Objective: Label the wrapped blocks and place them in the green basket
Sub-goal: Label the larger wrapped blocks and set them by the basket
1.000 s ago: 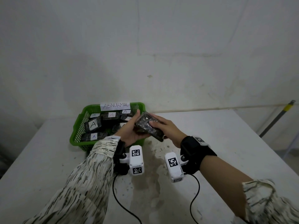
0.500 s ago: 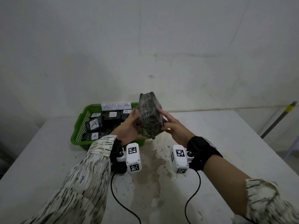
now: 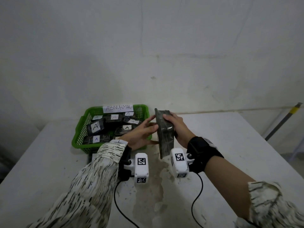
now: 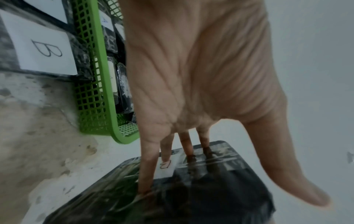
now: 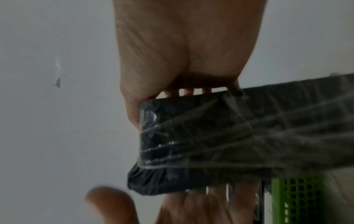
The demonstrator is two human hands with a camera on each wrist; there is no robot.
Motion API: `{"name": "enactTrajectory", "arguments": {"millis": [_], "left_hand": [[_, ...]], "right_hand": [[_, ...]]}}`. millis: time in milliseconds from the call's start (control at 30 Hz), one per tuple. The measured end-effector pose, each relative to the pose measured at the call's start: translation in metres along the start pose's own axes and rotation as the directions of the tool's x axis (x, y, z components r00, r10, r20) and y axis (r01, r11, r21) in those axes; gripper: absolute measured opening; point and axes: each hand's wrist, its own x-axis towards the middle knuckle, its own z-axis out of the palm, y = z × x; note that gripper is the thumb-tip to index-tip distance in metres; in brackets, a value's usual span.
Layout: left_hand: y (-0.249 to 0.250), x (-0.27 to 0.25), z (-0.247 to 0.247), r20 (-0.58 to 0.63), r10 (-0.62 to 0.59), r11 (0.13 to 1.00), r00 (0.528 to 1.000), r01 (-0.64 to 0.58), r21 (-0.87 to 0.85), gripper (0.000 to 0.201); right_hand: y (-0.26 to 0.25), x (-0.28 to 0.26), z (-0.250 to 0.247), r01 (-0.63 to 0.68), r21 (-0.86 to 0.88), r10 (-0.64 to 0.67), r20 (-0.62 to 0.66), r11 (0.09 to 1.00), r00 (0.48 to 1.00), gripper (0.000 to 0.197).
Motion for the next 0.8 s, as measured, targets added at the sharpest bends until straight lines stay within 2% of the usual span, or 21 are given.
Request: {"name": "enactTrajectory", "arguments": {"millis": [100, 200, 333, 400, 500, 567, 667, 733, 800], "left_hand": [[0.003, 0.002, 0.001, -0.053, 0.028, 0.997, 0.998, -0.032, -0.070, 0.117], [0.003, 0.002, 0.006, -0.130, 0.033, 0.997, 0.991, -0.041, -0.062, 0.109], [0.000, 0.004, 0.011, -0.242, 0.036, 0.999, 0.970, -0.044, -0.029, 0.077], [0.001, 0.004, 0.010, -0.281, 0.038, 0.998, 0.959, -0.050, -0.036, 0.066], [0.005, 0.004, 0.005, -0.343, 0.051, 0.992, 0.938, -0.088, -0.093, 0.059], [0.004, 0.003, -0.002, -0.380, 0.048, 0.983, 0.924, -0.111, -0.146, 0.055], [0.001, -0.001, -0.012, -0.342, 0.018, 0.971, 0.940, -0.098, -0.219, 0.047], [-0.001, -0.005, -0.018, -0.352, -0.004, 0.959, 0.936, -0.096, -0.266, 0.039], [-0.001, -0.009, -0.024, -0.409, -0.025, 0.968, 0.912, -0.081, -0.239, 0.043]], "right_hand": [[0.000, -0.003, 0.007, 0.047, 0.060, -0.046, -0.028, 0.997, 0.999, 0.037], [0.000, -0.007, 0.012, 0.062, 0.001, -0.062, -0.034, 0.998, 0.998, 0.031], [-0.003, -0.014, 0.018, 0.066, -0.071, -0.068, -0.020, 0.995, 0.997, 0.029], [-0.003, -0.015, 0.016, 0.051, -0.088, -0.047, 0.040, 0.995, 0.998, 0.039], [-0.001, -0.017, 0.010, 0.043, -0.147, -0.018, 0.170, 0.988, 0.985, 0.073], [-0.002, -0.021, 0.007, 0.099, -0.246, -0.019, 0.309, 0.964, 0.951, 0.083], [-0.006, -0.021, 0.001, 0.147, -0.397, 0.057, 0.457, 0.906, 0.888, 0.106], [-0.009, -0.017, -0.003, 0.149, -0.460, 0.066, 0.419, 0.876, 0.906, 0.116], [-0.013, -0.012, -0.005, 0.065, -0.358, 0.041, 0.279, 0.931, 0.959, 0.104]]}}
